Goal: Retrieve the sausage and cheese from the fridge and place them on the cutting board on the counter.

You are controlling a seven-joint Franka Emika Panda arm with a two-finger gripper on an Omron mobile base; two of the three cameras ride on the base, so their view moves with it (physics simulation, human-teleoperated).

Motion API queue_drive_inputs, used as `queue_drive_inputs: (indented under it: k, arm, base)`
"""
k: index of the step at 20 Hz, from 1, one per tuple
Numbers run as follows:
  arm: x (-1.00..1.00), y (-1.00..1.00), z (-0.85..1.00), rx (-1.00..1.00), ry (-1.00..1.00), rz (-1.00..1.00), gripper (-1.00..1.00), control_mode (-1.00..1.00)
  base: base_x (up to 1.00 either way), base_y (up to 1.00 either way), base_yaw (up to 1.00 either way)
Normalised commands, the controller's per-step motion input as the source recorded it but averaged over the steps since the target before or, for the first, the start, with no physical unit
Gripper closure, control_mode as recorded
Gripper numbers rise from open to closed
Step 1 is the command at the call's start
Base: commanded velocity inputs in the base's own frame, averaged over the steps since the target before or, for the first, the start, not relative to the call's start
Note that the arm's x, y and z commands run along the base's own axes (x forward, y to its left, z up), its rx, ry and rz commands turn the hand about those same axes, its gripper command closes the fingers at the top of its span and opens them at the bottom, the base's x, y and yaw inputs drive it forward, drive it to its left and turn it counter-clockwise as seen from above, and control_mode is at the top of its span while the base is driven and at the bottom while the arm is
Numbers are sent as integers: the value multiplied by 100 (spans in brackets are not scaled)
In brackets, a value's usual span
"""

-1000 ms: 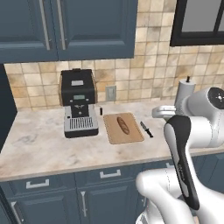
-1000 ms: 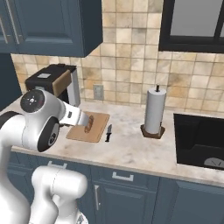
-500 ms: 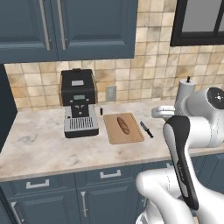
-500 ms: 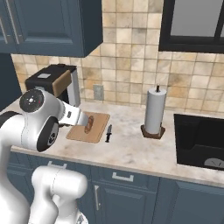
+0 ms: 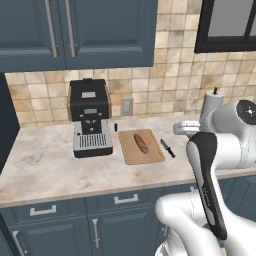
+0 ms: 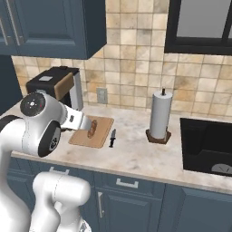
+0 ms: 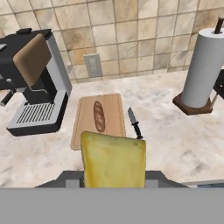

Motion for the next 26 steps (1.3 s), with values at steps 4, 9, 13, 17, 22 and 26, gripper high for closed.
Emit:
queue_drive_inputs:
  k: [4,9,13,17,22,26]
  arm:
    - [0,0,0,0,0,0,100,-100]
    - [0,0,0,0,0,0,100,-100]
    - [0,0,0,0,0,0,100,-100]
    - [0,0,-1,0,0,0,100,-100]
    - [49,0,-31,0,0,0,100,-100]
    - [82,0,-40,0,0,0,100,-100]
  base:
    - [0,0,0]
    - [0,0,0]
    - [0,0,0]
    - [0,0,0]
    - [0,0,0]
    - [0,0,0]
